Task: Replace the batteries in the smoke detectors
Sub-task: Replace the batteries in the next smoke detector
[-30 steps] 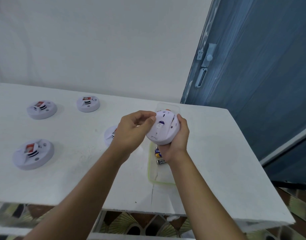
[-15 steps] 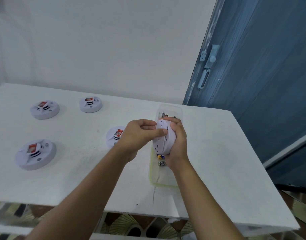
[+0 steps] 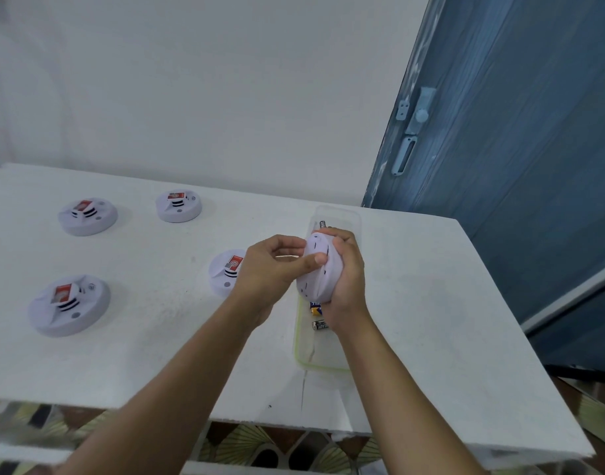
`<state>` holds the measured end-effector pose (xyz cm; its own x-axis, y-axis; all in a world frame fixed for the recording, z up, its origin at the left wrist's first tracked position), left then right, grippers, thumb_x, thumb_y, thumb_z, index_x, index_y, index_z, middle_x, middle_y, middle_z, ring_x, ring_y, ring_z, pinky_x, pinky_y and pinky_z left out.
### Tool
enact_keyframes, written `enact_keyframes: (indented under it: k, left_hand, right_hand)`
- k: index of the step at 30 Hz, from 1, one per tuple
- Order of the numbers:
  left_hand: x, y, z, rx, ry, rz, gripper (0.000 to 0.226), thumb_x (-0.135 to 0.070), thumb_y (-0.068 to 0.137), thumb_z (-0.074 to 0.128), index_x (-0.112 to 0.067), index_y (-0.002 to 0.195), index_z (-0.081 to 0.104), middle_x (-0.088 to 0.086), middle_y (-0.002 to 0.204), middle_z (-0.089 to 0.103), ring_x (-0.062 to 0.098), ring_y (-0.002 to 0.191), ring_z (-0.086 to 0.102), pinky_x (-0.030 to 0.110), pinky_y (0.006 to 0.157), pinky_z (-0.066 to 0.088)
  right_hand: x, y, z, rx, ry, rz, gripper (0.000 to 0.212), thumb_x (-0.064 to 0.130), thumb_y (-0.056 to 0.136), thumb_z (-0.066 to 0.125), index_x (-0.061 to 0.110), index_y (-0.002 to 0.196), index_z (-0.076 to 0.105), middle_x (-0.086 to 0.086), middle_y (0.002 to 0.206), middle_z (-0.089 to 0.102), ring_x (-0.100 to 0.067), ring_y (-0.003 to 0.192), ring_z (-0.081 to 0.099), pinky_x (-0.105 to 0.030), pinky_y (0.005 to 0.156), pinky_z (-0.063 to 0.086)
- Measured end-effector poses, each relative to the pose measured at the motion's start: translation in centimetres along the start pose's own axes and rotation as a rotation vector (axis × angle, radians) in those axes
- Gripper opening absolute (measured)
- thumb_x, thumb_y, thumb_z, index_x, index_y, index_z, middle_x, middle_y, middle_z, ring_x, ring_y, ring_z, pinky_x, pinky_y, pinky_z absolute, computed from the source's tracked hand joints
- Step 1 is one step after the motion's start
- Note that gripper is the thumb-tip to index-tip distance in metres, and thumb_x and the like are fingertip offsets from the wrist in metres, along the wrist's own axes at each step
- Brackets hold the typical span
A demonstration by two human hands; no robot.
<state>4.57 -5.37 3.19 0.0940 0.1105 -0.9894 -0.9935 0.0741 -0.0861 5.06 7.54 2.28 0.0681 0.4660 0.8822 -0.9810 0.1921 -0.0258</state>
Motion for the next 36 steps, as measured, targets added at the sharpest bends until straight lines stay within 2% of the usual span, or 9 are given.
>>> enact_keyframes:
  k: [3, 6, 10, 16, 23, 26, 29, 33, 36]
  left_hand:
    - [-0.7, -0.5, 0.5, -0.03, 0.193, 0.108, 0.035, -0.038, 0.079, 0.078, -0.022, 0.11, 0.071, -0.006, 0.101, 0.074, 0.009, 0.098, 0.068, 0.025, 0.08, 0.055]
    - [-1.6, -1.2, 1.9, 0.113, 0.23, 0.194, 0.03, -0.037, 0.097, 0.057, -0.025, 0.123, 0.067, -0.013, 0.116, 0.07, 0.0, 0.112, 0.061, 0.024, 0.093, 0.049]
    - [-1.6, -2.1, 2.7, 0.268, 0.233, 0.261, 0.044, -0.022, 0.09, 0.069, -0.023, 0.133, 0.058, -0.014, 0.119, 0.069, 0.0, 0.116, 0.059, 0.02, 0.092, 0.052]
    - [-0.4, -0.5, -0.1, 0.128, 0.053, 0.179, 0.024, -0.009, 0.095, 0.059, -0.012, 0.118, 0.066, 0.004, 0.109, 0.074, 0.023, 0.105, 0.069, 0.037, 0.089, 0.055]
    - [0.2, 0.1, -1.0, 0.13, -0.208, -0.008, 0.029, -0.02, 0.1, 0.049, 0.001, 0.114, 0.064, 0.013, 0.108, 0.073, 0.027, 0.101, 0.07, 0.034, 0.08, 0.059]
    - [0.3, 0.0, -0.8, 0.151, -0.224, -0.047, 0.027, -0.021, 0.099, 0.052, 0.0, 0.113, 0.064, 0.014, 0.106, 0.073, 0.028, 0.099, 0.07, 0.038, 0.078, 0.059]
    - [-0.8, -0.2, -1.1, 0.102, -0.083, 0.064, 0.019, -0.015, 0.095, 0.06, -0.005, 0.111, 0.064, 0.011, 0.102, 0.074, 0.027, 0.097, 0.071, 0.036, 0.077, 0.059]
    - [-3.3, -1.2, -0.4, 0.022, 0.372, 0.359, 0.026, -0.018, 0.089, 0.07, -0.02, 0.114, 0.066, -0.012, 0.104, 0.072, 0.001, 0.098, 0.066, 0.013, 0.081, 0.051]
    - [-3.3, -1.4, 1.1, 0.128, 0.47, 0.43, 0.035, -0.022, 0.084, 0.076, -0.022, 0.118, 0.066, -0.016, 0.116, 0.068, 0.001, 0.112, 0.06, 0.016, 0.096, 0.046]
  right_hand:
    - [-1.5, 0.3, -0.2, -0.026, 0.095, 0.133, 0.023, 0.04, 0.09, 0.055, 0.024, 0.105, 0.064, -0.01, 0.11, 0.059, -0.028, 0.099, 0.058, -0.036, 0.073, 0.049]
    - [-1.3, 0.7, -0.5, -0.048, 0.146, 0.142, 0.025, 0.035, 0.098, 0.058, 0.018, 0.116, 0.059, -0.007, 0.105, 0.061, -0.024, 0.097, 0.06, -0.036, 0.079, 0.051]
    - [-1.6, 0.8, -0.8, -0.111, 0.108, 0.258, 0.074, 0.052, 0.077, 0.069, 0.004, 0.132, 0.06, -0.022, 0.125, 0.066, -0.036, 0.12, 0.064, -0.048, 0.1, 0.053]
    - [-1.8, 1.1, -2.3, -0.073, -0.04, 0.32, 0.035, 0.03, 0.099, 0.061, 0.012, 0.128, 0.066, -0.007, 0.109, 0.072, -0.02, 0.092, 0.068, -0.035, 0.076, 0.056]
    - [-1.5, 1.2, -1.8, 0.034, -0.061, 0.367, 0.017, 0.025, 0.099, 0.059, 0.014, 0.099, 0.072, 0.003, 0.077, 0.074, -0.007, 0.065, 0.066, -0.02, 0.056, 0.049]
    - [-1.4, 1.2, -1.7, 0.038, -0.065, 0.352, 0.019, 0.027, 0.099, 0.059, 0.015, 0.103, 0.073, 0.001, 0.086, 0.075, -0.013, 0.081, 0.066, -0.024, 0.066, 0.051]
    - [-1.4, 1.1, -1.6, 0.01, -0.098, 0.327, 0.025, 0.031, 0.1, 0.057, 0.014, 0.111, 0.072, 0.0, 0.092, 0.076, -0.019, 0.092, 0.067, -0.034, 0.08, 0.055]
    - [-2.0, 0.7, -0.8, 0.005, 0.015, 0.387, 0.043, 0.05, 0.1, 0.051, 0.019, 0.126, 0.065, -0.01, 0.122, 0.07, -0.032, 0.111, 0.068, -0.05, 0.093, 0.056]
    - [-1.9, 0.8, 0.1, 0.025, 0.151, 0.403, 0.052, 0.058, 0.094, 0.054, 0.013, 0.117, 0.065, -0.015, 0.11, 0.067, -0.034, 0.105, 0.064, -0.047, 0.095, 0.051]
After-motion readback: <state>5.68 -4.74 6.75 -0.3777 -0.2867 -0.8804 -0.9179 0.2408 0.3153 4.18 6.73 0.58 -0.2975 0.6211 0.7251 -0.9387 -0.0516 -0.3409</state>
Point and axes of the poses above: each hand's wrist, its own y-axis towards the middle knuckle, its own z-axis out of the palm, x = y × z, the point moved 10 cm from there along y, towards the middle knuckle
